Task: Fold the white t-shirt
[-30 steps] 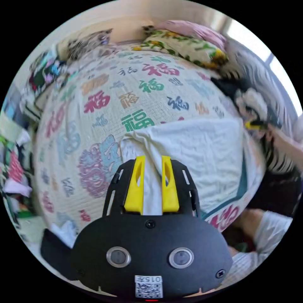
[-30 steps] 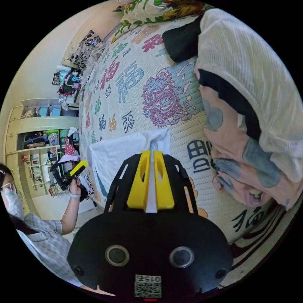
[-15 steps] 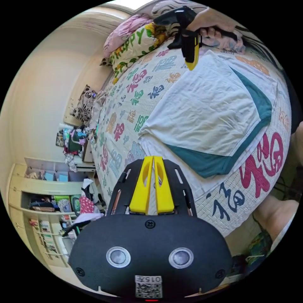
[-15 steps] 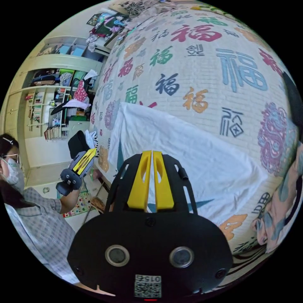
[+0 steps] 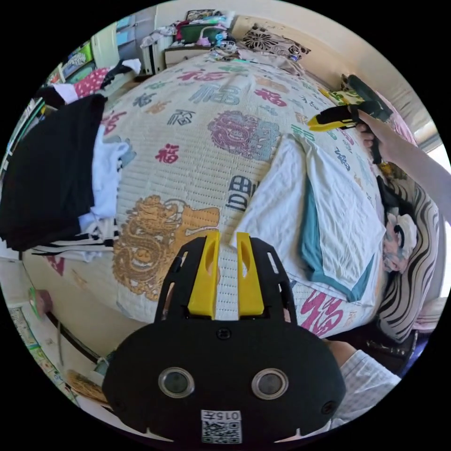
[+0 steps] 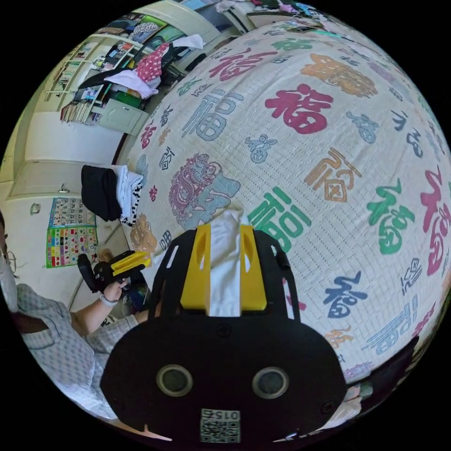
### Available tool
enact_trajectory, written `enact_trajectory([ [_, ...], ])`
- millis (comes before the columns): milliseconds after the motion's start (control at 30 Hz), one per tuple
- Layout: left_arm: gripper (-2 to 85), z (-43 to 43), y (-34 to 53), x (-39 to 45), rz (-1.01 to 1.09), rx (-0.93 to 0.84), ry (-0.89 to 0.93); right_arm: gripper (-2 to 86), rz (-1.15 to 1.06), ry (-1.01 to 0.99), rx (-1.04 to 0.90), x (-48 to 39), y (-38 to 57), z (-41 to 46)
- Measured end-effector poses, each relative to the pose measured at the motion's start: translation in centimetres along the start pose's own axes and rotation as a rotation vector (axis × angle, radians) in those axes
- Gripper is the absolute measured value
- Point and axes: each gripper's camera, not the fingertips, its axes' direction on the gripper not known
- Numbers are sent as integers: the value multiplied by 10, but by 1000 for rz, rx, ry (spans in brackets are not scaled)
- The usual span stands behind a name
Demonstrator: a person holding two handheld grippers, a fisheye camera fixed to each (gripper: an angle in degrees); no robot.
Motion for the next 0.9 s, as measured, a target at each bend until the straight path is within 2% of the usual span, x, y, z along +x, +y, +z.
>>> enact_trajectory([
  [133,60,30,-8,-20,-8,-53,79,109,-83,166,-175,-18,-43,29],
  [233,40,35,-6,-36,-4,-52,97,86,-96,191,-274,-20,-59,44],
  [300,17,38,-4,-51,-13,-63,161,29,-112,266,-290,-24,-62,45],
  [400,6,32,4,-62,-16,-33,193,12,-178,252,-323,-33,-62,39],
  [533,2,7,22,-57,28,29,248,3,-217,181,-232,-41,-45,-1],
  [667,1,-29,53,-19,158,103,347,1,-277,131,-153,-44,-4,-51],
  [900,1,-14,106,110,452,40,506,0,-269,102,-138,-6,129,-128],
])
